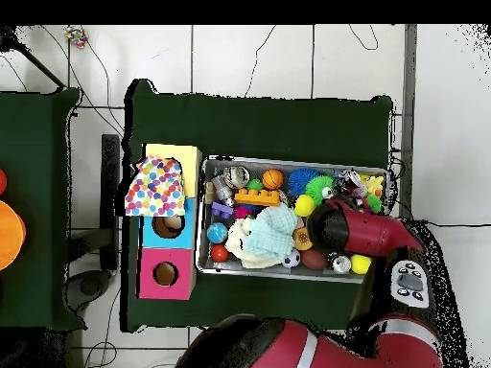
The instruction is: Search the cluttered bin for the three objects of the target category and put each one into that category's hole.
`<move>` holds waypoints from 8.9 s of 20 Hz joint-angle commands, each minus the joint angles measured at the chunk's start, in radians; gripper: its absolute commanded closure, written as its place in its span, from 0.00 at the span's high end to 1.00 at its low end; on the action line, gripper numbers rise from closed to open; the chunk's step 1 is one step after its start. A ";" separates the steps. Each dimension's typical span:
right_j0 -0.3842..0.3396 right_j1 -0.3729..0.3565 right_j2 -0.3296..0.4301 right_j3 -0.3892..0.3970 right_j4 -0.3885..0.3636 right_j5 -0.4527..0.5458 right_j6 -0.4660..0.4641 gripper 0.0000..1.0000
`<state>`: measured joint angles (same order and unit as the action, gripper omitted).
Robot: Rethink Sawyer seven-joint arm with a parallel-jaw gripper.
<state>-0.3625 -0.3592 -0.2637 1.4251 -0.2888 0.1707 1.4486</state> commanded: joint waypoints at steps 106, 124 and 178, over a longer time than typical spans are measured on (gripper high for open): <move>-0.218 0.076 0.249 0.250 -0.012 0.009 0.097 1.00; -0.137 0.046 0.160 0.304 0.005 -0.221 0.222 1.00; 0.024 -0.211 0.203 0.340 0.219 0.159 0.214 0.00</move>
<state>-0.3365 -0.6070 -0.1393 1.7131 -0.1272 0.2928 1.4486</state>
